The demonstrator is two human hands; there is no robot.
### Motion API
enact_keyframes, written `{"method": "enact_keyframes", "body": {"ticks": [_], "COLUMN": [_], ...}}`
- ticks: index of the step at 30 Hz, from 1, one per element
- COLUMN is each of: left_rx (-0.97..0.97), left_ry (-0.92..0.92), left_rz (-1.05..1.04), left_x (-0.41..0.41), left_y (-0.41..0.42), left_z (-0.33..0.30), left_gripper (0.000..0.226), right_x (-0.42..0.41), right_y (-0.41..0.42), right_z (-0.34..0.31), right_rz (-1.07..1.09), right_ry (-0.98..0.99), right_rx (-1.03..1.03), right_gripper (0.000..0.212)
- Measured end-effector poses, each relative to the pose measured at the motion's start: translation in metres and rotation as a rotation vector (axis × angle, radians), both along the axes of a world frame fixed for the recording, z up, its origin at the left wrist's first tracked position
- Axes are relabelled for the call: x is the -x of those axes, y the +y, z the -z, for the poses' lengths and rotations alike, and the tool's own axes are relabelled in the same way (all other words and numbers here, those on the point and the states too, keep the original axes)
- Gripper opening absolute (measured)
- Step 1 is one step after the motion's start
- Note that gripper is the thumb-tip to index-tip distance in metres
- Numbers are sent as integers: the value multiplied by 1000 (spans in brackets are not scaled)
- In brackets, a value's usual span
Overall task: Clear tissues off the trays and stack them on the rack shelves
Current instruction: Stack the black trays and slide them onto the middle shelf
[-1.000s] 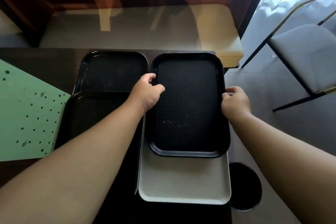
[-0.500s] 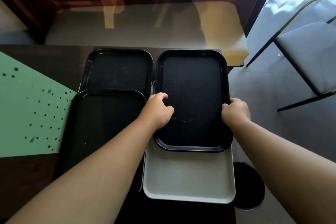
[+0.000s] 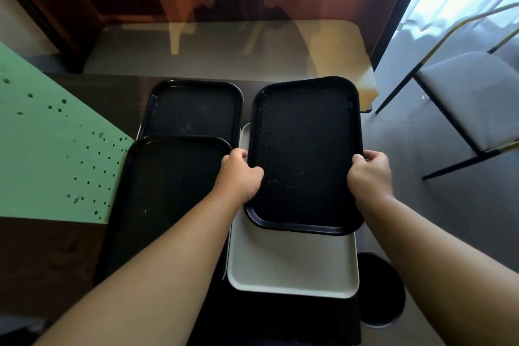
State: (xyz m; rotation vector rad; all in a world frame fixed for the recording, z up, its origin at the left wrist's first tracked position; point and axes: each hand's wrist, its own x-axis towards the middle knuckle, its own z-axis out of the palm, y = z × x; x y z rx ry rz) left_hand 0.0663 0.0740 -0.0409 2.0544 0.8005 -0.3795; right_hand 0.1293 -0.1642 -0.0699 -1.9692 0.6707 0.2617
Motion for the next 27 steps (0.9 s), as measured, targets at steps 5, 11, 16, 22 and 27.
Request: {"method": "enact_keyframes", "body": {"ticks": [5,11,16,22,27], "left_rx": [-12,26,-176,-225,-302], "left_ry": [-22,-90,55,190,225], "left_rz": [-50,-104,-190,-299,-155], "left_x": [21,53,108,181,201], "left_y": [18,56,106,157,198], "left_z": [-22,-46,-33,-7,17], "left_gripper": [67,46,56,53,43], "right_x": [26,69,106,159,178], "right_y": [-9,34,112,185,218], "right_z": [-25,-26,-26,-10,0], "right_rz": [67,73,-17,-131,-164], "right_ry": [-74,11,111,177,178], "right_rx": [-85,-214,-259,-124,-10], "right_gripper": [30,37,22,22,20]}}
